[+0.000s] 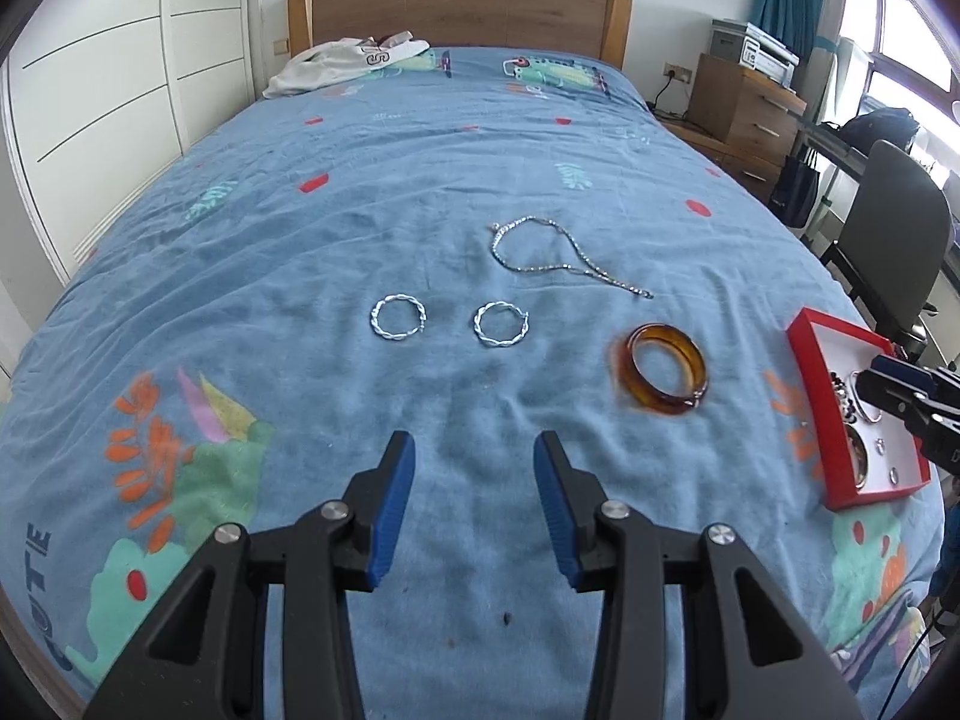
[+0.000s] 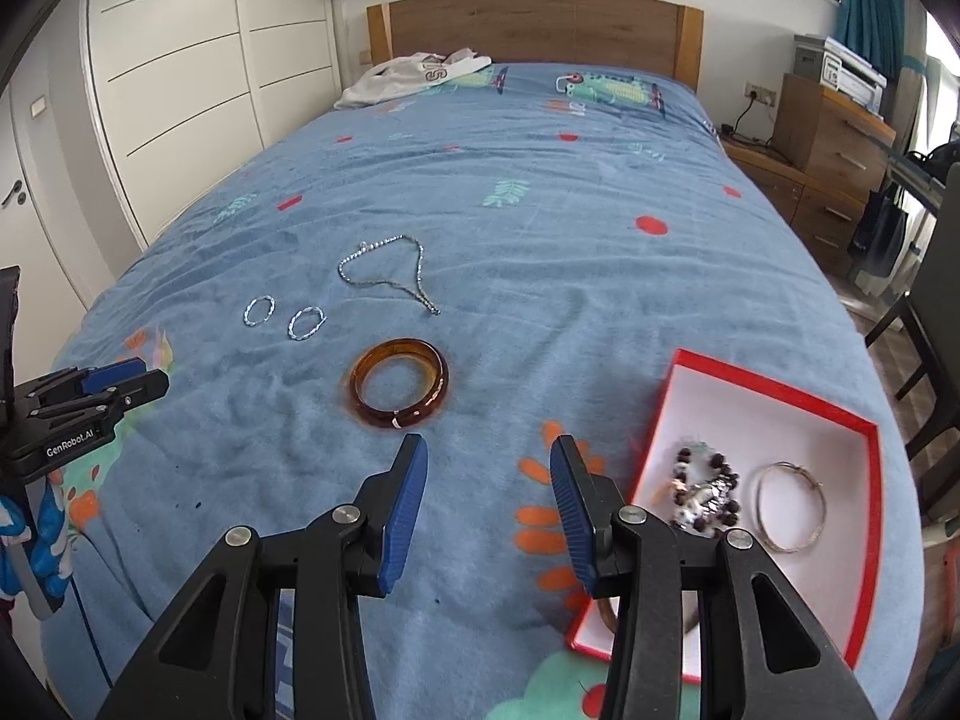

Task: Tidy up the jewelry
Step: 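Withdraw both tools from the box toward the amber bangle and hoop earrings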

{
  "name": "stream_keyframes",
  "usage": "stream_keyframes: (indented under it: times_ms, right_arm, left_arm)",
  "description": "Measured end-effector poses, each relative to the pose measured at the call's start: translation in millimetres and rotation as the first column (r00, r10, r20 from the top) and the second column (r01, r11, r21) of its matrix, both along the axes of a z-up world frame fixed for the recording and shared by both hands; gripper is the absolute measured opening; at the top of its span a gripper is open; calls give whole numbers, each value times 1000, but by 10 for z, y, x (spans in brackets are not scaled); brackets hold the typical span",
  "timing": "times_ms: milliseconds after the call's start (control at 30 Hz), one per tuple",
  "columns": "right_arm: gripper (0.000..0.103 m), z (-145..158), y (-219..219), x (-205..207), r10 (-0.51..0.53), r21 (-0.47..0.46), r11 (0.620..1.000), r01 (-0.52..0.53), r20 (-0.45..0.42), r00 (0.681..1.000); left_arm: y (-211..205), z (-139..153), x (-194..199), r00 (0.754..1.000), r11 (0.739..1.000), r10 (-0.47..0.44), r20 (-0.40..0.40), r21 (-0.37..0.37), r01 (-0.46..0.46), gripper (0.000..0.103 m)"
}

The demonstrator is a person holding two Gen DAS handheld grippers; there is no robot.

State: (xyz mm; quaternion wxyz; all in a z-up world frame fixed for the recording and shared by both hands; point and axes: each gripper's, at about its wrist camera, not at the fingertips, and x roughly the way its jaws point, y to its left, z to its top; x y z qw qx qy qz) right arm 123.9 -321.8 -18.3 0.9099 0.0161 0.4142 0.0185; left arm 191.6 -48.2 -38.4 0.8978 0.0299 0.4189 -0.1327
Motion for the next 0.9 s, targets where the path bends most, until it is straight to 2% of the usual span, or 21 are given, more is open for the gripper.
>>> stream_keyframes:
  times_ms: [233, 333, 400, 633, 900]
  right_arm:
    - [43, -215, 96, 368, 29, 40, 999, -28, -23, 999]
    - [47, -294, 159, 531, 44, 51, 998, -43, -27, 999]
    - [51, -345, 198, 629, 56, 57, 997, -54, -28, 998]
    - [52, -545, 303, 931, 86, 83, 993, -82, -42, 995]
    - [52, -702, 280, 1081, 88, 100, 991, -83, -51, 995]
  left_arm:
    - [-94, -214, 293, 1000, 1000, -3, -26, -6, 3, 39]
    - [-109, -273, 433, 999, 1000, 3, -34, -19, -4, 39]
    - [-108, -312, 536, 999, 999, 8, -40, -36, -10, 39]
    - [-232, -437, 862, 998, 995, -26, -60, -95, 20, 39]
    - [-347, -515, 1082, 997, 988, -58, -56, -143, 50, 39]
